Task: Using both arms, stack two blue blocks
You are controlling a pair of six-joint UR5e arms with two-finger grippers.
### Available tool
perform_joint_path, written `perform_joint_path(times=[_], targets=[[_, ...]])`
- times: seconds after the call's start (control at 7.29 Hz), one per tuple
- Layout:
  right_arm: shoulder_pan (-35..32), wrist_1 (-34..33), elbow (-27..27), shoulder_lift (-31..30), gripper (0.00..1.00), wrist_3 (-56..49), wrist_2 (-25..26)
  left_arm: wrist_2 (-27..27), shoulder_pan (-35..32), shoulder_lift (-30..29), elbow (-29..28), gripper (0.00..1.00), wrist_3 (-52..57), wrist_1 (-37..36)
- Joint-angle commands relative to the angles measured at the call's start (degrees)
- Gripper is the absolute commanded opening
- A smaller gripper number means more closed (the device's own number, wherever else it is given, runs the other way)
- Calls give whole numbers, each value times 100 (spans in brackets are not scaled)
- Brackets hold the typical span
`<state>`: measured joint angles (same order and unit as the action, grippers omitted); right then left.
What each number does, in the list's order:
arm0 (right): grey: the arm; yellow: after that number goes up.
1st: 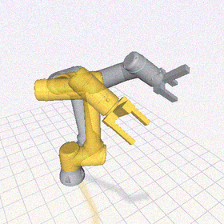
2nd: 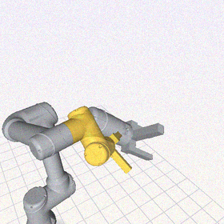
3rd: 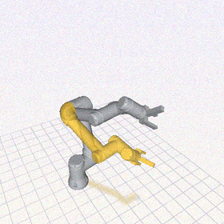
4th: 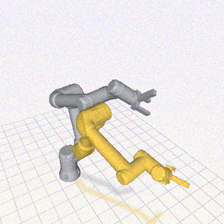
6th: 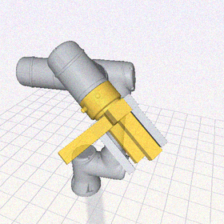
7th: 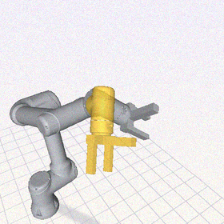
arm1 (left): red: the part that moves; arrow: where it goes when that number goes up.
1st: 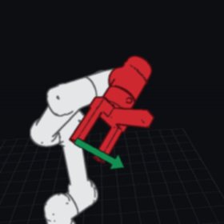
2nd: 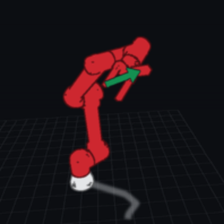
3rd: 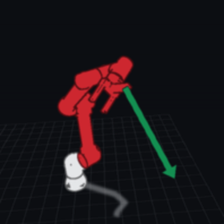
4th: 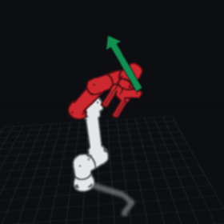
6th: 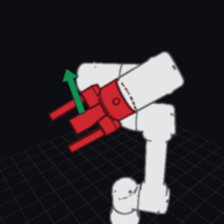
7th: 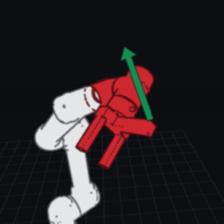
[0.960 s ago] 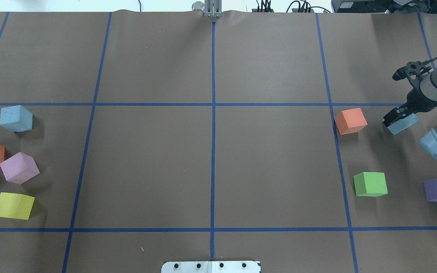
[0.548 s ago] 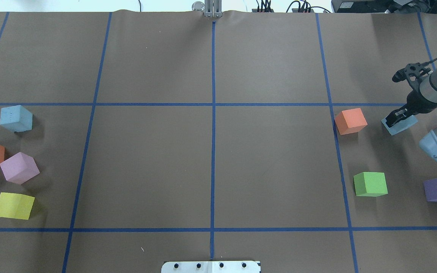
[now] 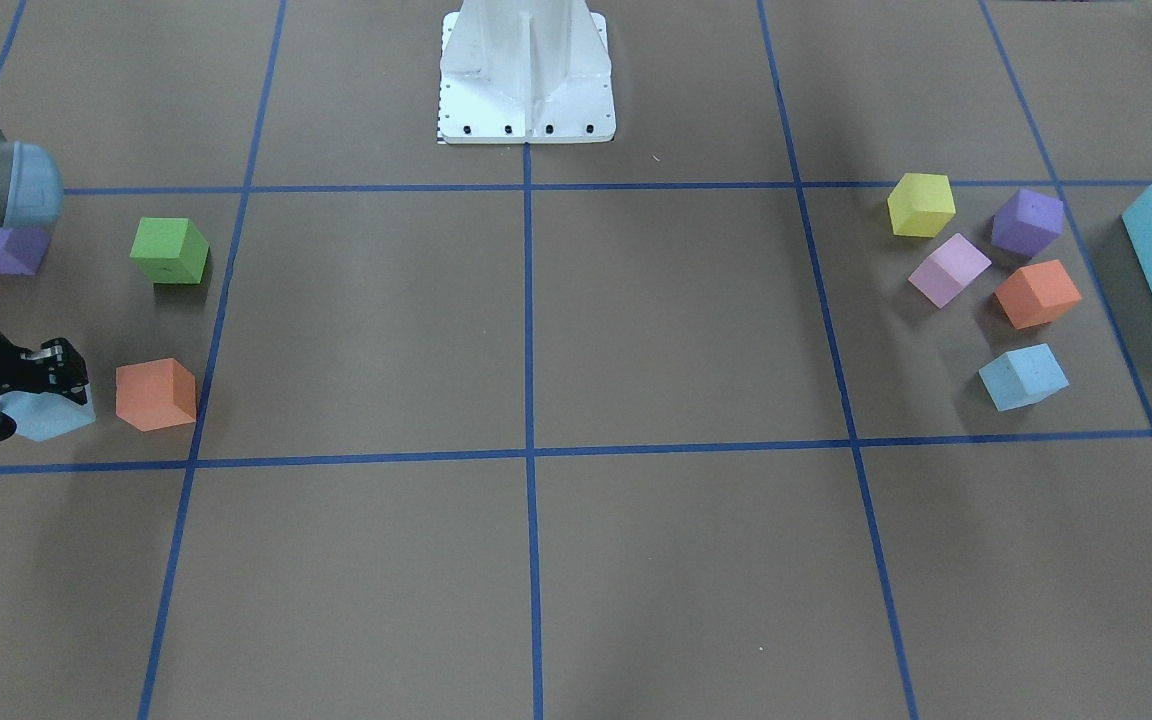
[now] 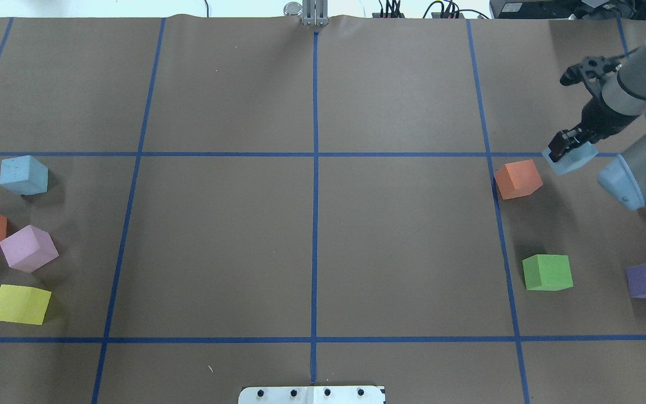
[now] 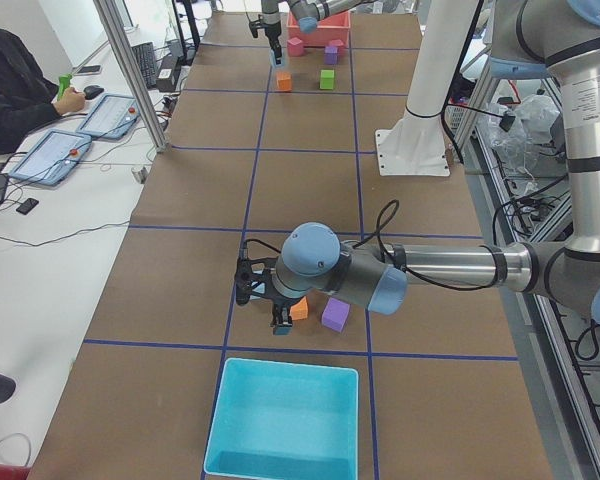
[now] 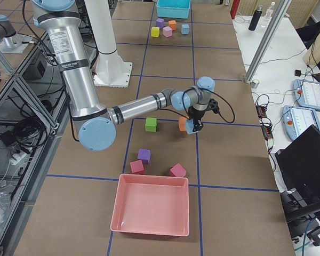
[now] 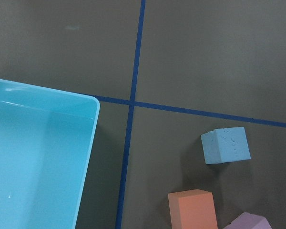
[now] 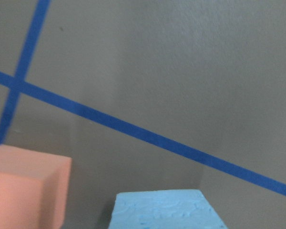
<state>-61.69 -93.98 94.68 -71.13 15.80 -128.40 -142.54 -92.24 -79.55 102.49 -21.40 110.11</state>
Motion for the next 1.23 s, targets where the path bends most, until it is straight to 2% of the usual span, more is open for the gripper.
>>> perform_joint_path(times=[0.0,0.27,0.41,0.82,0.96,1.1], targets=[[25,-1647,656,870,55,324,-45,339,686,-647,-124,98,-991,-60],[480,-1633,640,1389,54,1525,-10,1041,1469,-1060,-142,98,-1776,-60],[700,-1633,631,1600,54,2009,42,1184,1716,-1315,-351,98,-1997,-60],[1403,-1615,753,2137,54,3521,306,1483,2191,-1895,-1220,98,-2175,28],[1719,-1615,815,2278,54,4039,498,1710,2341,-1923,-1414,98,-2201,219],[2026,-1606,894,2305,54,4419,717,1721,2377,-2011,-1843,98,-2219,622]])
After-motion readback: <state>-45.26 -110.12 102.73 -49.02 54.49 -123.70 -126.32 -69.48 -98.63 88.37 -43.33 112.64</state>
